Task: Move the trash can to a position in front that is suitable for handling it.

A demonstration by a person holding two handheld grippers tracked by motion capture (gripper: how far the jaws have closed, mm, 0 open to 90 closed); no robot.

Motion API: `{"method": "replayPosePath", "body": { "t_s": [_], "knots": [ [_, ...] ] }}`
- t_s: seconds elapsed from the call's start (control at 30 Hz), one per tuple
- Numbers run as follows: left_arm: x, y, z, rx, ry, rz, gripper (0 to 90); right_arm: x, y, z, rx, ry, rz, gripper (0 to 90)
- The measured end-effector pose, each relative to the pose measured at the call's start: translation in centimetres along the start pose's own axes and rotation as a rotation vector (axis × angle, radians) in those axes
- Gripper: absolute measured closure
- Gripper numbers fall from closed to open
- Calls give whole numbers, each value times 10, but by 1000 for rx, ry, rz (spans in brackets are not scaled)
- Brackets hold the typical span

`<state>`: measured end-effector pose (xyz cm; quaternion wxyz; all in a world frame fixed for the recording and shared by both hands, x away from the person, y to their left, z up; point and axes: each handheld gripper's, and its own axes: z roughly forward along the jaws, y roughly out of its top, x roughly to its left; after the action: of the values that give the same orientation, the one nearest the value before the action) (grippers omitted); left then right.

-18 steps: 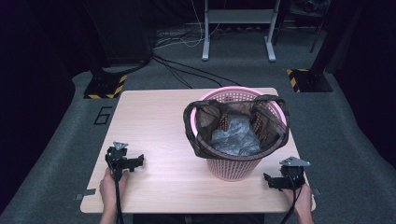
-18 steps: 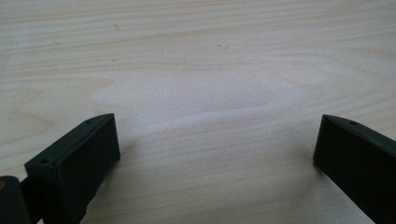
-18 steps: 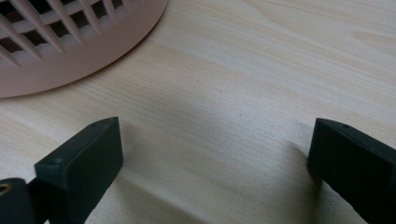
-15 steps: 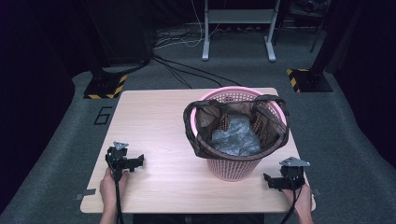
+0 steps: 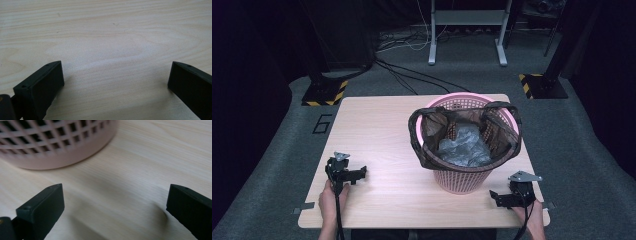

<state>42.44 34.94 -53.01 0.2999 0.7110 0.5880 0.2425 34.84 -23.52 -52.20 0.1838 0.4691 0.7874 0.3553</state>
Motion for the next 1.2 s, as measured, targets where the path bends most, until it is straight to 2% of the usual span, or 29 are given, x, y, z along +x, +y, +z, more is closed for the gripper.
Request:
{"method": "replayPosePath", "body": {
  "t_s": [0.1, 0.23, 0.47, 0.53, 0.7, 0.8, 0.87, 0.9, 1.03, 1.07, 1.2],
  "knots": [
    [0, 0, 0, 0, -1, 0, 1, 9, 6, -4, -1, 12, -31, 0],
    [0, 0, 0, -1, -2, 2, 1, 17, 18, -14, -39, 39, -66, 0],
    [-1, 0, 0, -2, -3, 4, 1, 24, 35, -26, -106, 83, -97, 0],
    [-1, -1, 0, -2, -3, 4, 2, 25, 40, -27, -116, 84, -107, 0],
    [-1, -1, -1, -2, -4, 5, 1, 27, 49, -28, -160, 127, -125, 0],
    [-1, -1, -1, -1, -5, 7, 1, 30, 53, -27, -165, 141, -160, 0],
    [-1, -1, -1, 0, -7, 7, 2, 33, 56, -26, -161, 153, -158, 0],
    [-1, -1, -1, 0, -7, 8, 1, 34, 57, -23, -175, 149, -188, 1],
    [-1, -1, -1, 0, -7, 8, 1, 38, 61, -18, -176, 167, -202, 3],
    [-1, -1, -1, 0, -8, 9, 1, 41, 61, -19, -149, 179, -174, 3],
    [-1, -1, -1, 0, -8, 10, 1, 44, 64, -14, -155, 187, -182, 2]
  ]
}}
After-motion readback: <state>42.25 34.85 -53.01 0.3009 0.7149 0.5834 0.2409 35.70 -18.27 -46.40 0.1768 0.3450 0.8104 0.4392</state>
